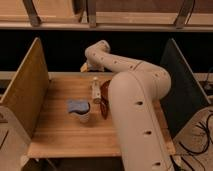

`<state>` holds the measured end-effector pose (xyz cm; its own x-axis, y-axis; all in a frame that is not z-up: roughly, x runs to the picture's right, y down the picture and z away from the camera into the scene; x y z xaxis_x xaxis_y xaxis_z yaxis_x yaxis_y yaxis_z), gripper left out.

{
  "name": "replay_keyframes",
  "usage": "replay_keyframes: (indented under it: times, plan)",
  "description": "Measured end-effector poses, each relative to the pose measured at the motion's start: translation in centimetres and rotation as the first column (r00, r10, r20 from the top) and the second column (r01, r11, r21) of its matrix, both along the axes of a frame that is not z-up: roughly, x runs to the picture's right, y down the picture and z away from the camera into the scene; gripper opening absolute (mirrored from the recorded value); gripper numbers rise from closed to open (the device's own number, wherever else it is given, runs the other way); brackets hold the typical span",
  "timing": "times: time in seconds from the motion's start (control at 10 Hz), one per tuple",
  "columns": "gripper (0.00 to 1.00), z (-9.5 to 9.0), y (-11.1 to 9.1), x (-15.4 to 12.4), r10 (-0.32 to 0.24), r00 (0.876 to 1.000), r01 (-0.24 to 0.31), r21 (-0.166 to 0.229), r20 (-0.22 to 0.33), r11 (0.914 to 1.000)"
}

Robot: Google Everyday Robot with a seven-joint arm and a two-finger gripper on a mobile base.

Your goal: Stand the bottle upright

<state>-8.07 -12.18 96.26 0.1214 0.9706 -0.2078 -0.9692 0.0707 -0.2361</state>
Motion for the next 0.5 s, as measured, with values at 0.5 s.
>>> replay_keyframes:
  times: [0.5]
  plan:
    - [0.8, 4.2, 1.6, 0.5, -0.018, 1.0, 0.018, -0.05, -0.013, 0.9986]
